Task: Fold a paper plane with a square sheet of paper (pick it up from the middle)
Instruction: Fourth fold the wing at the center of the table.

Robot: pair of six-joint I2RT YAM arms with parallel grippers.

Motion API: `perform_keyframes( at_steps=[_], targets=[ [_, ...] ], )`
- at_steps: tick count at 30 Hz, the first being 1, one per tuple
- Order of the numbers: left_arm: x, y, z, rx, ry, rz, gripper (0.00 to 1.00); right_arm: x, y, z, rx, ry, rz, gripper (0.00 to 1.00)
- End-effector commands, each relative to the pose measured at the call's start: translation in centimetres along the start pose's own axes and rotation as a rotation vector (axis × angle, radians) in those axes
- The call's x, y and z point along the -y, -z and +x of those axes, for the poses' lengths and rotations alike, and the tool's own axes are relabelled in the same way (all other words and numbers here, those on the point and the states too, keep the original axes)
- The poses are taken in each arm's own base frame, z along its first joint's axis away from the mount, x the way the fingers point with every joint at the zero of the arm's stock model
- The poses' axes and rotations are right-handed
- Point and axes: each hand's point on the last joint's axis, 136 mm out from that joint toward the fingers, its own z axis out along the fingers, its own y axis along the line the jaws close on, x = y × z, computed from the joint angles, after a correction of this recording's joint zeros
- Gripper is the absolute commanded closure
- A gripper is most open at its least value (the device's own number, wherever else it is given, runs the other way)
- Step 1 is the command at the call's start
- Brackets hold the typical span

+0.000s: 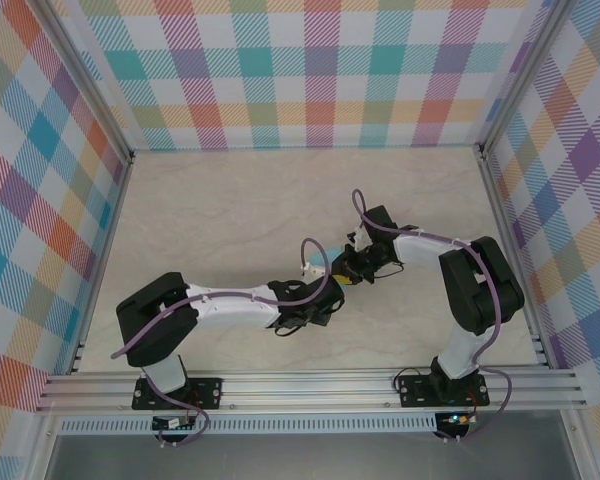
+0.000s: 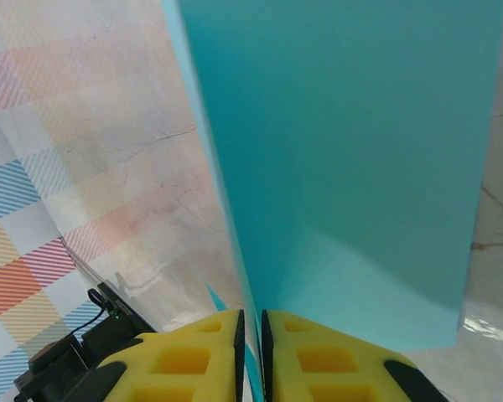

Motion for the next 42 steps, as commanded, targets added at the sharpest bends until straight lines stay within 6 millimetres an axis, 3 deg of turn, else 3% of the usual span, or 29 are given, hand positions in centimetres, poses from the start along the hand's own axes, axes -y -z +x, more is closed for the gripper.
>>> perform_keyframes(
  at_steps=[1,6,16,24,42],
  targets=[
    [1.0,2.3,-1.5,0.086,0.038,0.088,0.51,0.2,-0.1,0.4,-0.013,0.005,0.013,0.86],
    [-0.4,3.1,-1.8,0.131,0.077,0.067,0.44,0.1,0.0,0.4,-0.014,0.009,0.011,0.87],
    [2.0,0.2,-0.9,0.056,-0.025,-0.013,0.45,0.0,0.0,0.5,-0.021,0.010,0.008,0.89],
    [-0.1,-0.6,-0.1,0.048,-0.015,-0.134,0.53,0.0,0.0,0.5,-0.023,0.013,0.009,0.88],
    [0.3,-1.2,0.4,0.024,-0.025,-0.121,0.77,0.1,0.0,0.5,-0.024,0.007,0.015,0.88]
  ],
)
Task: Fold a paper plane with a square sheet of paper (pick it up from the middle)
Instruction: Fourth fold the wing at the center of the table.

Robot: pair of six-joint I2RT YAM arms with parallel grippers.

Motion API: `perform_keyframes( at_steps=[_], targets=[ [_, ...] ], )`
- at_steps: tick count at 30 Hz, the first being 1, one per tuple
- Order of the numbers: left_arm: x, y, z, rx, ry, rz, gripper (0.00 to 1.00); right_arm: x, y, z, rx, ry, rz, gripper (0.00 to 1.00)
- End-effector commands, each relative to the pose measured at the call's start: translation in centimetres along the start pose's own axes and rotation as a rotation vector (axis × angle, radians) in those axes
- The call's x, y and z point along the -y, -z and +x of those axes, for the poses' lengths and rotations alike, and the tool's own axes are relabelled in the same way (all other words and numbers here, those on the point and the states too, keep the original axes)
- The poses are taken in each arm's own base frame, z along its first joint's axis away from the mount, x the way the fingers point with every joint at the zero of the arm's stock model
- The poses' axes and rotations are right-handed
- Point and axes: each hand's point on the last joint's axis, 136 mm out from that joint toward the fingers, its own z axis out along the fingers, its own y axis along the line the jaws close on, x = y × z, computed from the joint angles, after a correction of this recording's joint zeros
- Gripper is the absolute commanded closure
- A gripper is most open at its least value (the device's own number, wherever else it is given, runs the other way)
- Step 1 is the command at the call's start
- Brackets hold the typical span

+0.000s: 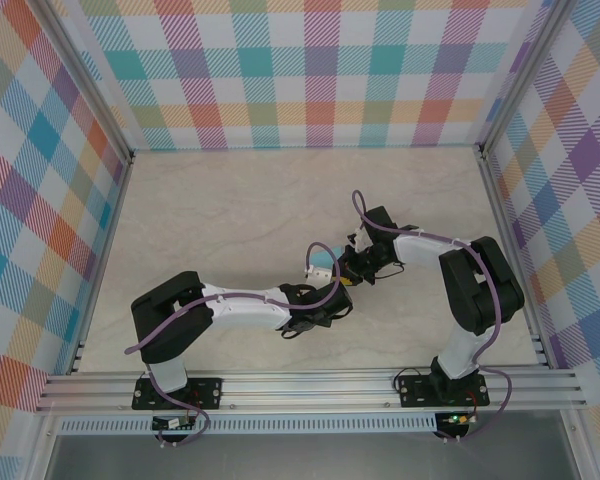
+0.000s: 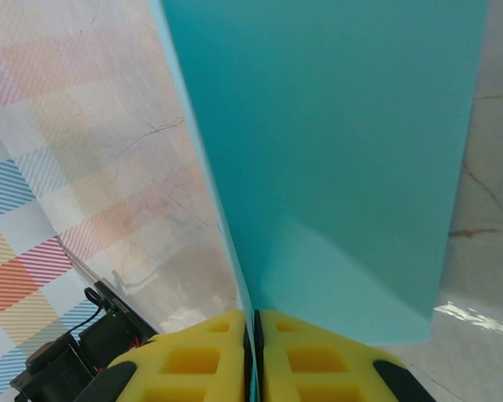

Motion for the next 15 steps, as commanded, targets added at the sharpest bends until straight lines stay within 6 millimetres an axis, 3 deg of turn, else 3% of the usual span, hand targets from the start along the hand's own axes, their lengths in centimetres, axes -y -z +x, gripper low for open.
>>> perform_keyframes(
  at_steps=[1,15],
  targets=[
    [0.42,0.09,0.33,-0.002,-0.022,-0.011,0.77,-0.25,-0.03,0.16,-0.013,0.020,0.004,0.88],
    [0.16,-0.03,0.61,-0.006,-0.026,-0.016,0.87,-0.56,0.20,0.07,-0.012,0.026,0.003,0.88]
  ],
)
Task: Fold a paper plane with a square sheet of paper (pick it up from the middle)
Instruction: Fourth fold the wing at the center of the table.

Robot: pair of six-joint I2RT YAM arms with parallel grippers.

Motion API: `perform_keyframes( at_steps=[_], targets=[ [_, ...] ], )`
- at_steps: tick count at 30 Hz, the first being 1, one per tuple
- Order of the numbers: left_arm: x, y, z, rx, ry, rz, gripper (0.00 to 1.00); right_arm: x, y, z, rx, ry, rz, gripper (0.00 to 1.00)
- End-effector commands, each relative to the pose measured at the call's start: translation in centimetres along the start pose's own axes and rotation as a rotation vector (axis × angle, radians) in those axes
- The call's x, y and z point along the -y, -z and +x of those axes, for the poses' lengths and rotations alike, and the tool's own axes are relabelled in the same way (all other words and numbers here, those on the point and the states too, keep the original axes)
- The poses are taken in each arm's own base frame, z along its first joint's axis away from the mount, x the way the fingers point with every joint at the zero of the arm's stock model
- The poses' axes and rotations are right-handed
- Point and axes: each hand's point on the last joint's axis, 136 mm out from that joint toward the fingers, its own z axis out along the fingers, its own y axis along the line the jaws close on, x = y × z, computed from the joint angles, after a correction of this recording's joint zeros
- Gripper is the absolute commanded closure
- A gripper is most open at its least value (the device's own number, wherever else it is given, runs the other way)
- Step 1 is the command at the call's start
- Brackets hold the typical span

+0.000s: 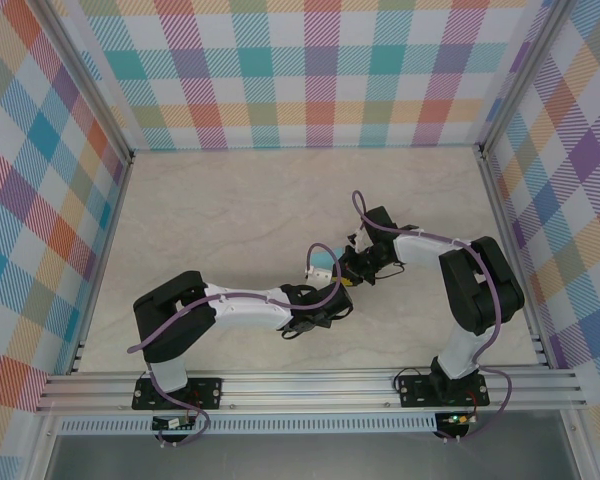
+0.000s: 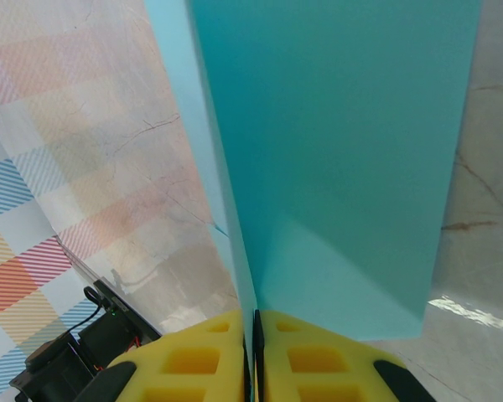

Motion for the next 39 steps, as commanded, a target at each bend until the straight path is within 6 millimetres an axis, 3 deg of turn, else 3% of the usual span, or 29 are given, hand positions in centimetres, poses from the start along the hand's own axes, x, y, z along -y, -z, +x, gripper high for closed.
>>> perform_keyframes(
  at_steps=[1,12,21,24,28,39],
  targets=[
    [0.2,0.3,0.4,-0.001,-0.023,-0.006,0.88,-0.7,0.2,0.0,-0.007,0.032,-0.002,0.88],
    [0.5,0.5,-0.2,0.010,0.021,0.103,0.95,-1.5,1.2,0.1,0.011,0.059,-0.004,0.84],
    [1.2,0.6,-0.4,-0.021,0.118,0.354,0.97,-2.9,5.1,-0.1,0.142,0.129,-0.011,0.60],
    [1.0,0.3,-0.3,-0.033,0.159,0.408,0.98,-3.2,5.9,0.1,0.175,0.151,-0.025,0.57],
    [0.5,0.1,-0.2,-0.035,0.216,0.456,0.98,-3.6,5.6,0.9,0.147,0.164,-0.081,0.61],
    [-1.0,-0.2,-0.1,-0.048,0.325,0.540,0.98,-3.4,1.7,1.4,0.048,0.141,-0.143,0.82]
  ],
)
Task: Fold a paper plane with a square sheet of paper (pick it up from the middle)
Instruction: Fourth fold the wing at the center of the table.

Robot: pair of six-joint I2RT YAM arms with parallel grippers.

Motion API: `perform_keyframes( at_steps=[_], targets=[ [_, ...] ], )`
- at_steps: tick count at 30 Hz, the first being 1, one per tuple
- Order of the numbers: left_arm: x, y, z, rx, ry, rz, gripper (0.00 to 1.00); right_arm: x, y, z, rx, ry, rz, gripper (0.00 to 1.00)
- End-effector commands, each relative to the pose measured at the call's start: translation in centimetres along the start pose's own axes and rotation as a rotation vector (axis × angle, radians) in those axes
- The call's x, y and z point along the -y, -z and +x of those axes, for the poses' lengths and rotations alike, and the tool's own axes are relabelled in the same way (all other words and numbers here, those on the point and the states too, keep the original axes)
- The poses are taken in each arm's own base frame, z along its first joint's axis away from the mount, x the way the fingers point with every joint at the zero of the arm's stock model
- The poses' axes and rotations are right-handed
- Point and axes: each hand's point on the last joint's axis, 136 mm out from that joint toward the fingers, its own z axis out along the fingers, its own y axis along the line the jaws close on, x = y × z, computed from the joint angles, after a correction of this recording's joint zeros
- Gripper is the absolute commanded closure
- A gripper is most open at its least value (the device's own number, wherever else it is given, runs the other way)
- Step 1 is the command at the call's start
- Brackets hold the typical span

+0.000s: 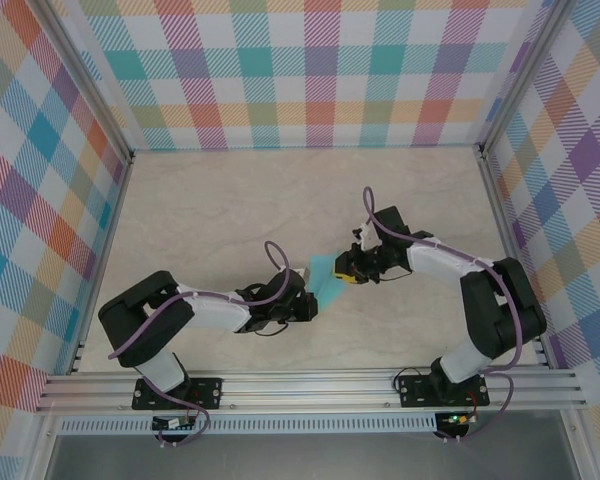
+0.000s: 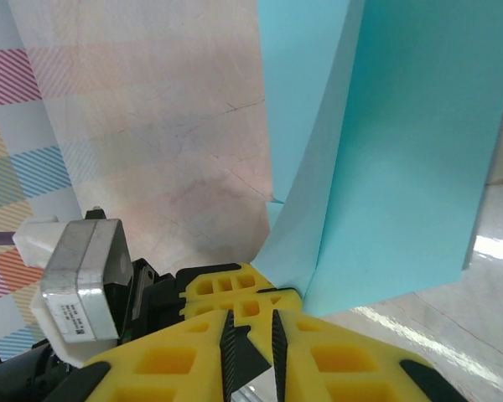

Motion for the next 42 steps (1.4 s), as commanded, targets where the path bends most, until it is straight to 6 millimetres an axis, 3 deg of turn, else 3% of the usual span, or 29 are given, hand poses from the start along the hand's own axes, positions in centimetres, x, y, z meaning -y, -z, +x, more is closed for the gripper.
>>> perform_keyframes(
  at_steps=[1,15,32,42],
  targets=[
    [0.1,0.5,-0.5,0.013,0.043,0.050,0.98,-1.1,-1.2,0.2,-0.030,0.025,-0.058,0.84],
    [-0.6,0.5,-0.8,-0.035,0.169,0.145,0.97,-1.1,-3.9,-0.5,-0.073,0.002,-0.102,0.86],
    [-1.6,-0.1,-1.0,-0.091,0.261,0.171,0.97,-1.7,-5.3,-1.3,-0.098,0.001,-0.127,0.86],
    [-1.9,0.0,-1.2,-0.113,0.292,0.183,0.96,-0.6,-6.0,-2.2,-0.081,-0.023,-0.072,0.86]
  ],
)
